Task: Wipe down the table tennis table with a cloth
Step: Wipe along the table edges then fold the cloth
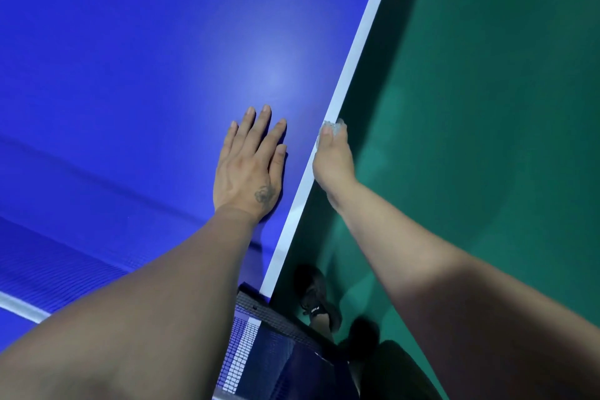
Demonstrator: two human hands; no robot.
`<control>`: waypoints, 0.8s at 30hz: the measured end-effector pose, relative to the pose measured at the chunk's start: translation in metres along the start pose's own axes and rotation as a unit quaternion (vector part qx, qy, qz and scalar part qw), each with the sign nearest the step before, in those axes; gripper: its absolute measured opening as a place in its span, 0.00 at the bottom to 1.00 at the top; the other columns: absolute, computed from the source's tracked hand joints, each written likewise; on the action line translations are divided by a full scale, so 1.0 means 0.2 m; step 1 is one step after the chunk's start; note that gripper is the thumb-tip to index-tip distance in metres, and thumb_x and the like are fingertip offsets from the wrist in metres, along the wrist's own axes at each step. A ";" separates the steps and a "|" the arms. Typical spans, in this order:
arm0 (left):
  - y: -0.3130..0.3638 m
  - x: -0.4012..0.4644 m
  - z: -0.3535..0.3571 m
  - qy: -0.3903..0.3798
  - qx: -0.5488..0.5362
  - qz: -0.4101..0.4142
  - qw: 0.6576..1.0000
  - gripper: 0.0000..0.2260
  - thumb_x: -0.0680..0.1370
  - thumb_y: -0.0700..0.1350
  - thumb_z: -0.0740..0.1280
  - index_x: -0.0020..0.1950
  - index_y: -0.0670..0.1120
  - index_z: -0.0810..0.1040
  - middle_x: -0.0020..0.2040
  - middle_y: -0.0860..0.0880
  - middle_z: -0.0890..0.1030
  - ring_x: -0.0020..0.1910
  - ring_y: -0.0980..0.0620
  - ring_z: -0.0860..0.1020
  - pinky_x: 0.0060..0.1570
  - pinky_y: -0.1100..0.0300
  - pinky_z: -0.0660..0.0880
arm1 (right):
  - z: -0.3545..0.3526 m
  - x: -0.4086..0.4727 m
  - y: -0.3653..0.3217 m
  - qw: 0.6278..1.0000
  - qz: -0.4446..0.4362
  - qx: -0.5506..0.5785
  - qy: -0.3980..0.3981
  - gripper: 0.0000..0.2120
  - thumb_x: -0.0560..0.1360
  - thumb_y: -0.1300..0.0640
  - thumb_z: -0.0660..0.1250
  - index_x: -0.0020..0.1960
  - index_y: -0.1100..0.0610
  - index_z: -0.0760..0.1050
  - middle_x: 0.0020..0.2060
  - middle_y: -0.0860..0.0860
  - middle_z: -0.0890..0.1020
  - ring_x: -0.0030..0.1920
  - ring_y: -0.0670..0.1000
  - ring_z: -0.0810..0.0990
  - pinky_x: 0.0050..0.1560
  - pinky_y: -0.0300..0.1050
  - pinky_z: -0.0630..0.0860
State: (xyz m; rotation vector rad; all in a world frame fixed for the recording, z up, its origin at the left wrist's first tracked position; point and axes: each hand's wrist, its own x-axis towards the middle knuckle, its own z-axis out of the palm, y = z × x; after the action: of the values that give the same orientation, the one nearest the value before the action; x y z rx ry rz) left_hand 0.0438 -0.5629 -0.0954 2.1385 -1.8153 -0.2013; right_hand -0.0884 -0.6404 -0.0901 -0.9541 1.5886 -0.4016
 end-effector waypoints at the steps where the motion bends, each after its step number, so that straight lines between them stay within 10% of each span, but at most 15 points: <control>1: 0.00 0.00 0.00 -0.001 0.000 0.000 1.000 0.21 0.90 0.50 0.53 0.82 0.49 0.71 0.85 0.48 0.65 0.86 0.47 0.58 0.85 0.44 0.54 | 0.00 -0.01 0.01 1.000 -0.002 -0.001 -0.004 0.28 0.90 0.46 0.48 0.87 0.49 0.44 0.83 0.46 0.63 0.79 0.52 0.66 0.66 0.42 0.59; 7: 0.00 0.01 0.01 -0.001 0.001 -0.002 1.000 0.21 0.90 0.51 0.53 0.82 0.50 0.71 0.85 0.49 0.64 0.86 0.48 0.57 0.85 0.45 0.54 | 0.11 -0.36 0.31 0.999 -0.022 -0.017 -0.029 0.31 0.90 0.50 0.50 0.87 0.52 0.39 0.86 0.44 0.48 0.85 0.44 0.52 0.79 0.33 0.50; 13: 0.02 0.00 0.00 0.000 0.003 -0.010 1.000 0.21 0.91 0.49 0.53 0.82 0.49 0.71 0.85 0.50 0.65 0.86 0.47 0.58 0.85 0.44 0.55 | 0.12 -0.34 0.32 0.998 0.015 -0.017 -0.056 0.29 0.90 0.51 0.48 0.87 0.54 0.40 0.87 0.46 0.47 0.84 0.44 0.51 0.67 0.24 0.47; 18: 0.03 0.01 0.00 -0.003 0.008 -0.020 1.000 0.20 0.90 0.48 0.56 0.83 0.49 0.70 0.85 0.50 0.64 0.86 0.48 0.58 0.84 0.43 0.56 | 0.01 0.02 0.03 0.998 0.048 -0.009 -0.024 0.25 0.89 0.47 0.47 0.85 0.45 0.45 0.82 0.47 0.65 0.71 0.53 0.74 0.59 0.44 0.65; 24: 0.08 0.05 -0.01 0.028 0.026 -0.031 0.999 0.20 0.87 0.50 0.64 0.79 0.46 0.75 0.80 0.46 0.73 0.81 0.44 0.69 0.80 0.41 0.65 | -0.20 0.39 -0.30 0.999 0.029 -0.014 -0.040 0.19 0.89 0.47 0.47 0.78 0.50 0.56 0.72 0.47 0.73 0.53 0.53 0.75 0.54 0.51 0.69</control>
State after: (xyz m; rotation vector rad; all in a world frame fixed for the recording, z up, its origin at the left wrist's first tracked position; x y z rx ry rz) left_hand 0.0306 -0.5738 -0.0869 2.2138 -1.7428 -0.1086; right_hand -0.1037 -0.7447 -0.0875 -0.9321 1.5483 -0.2989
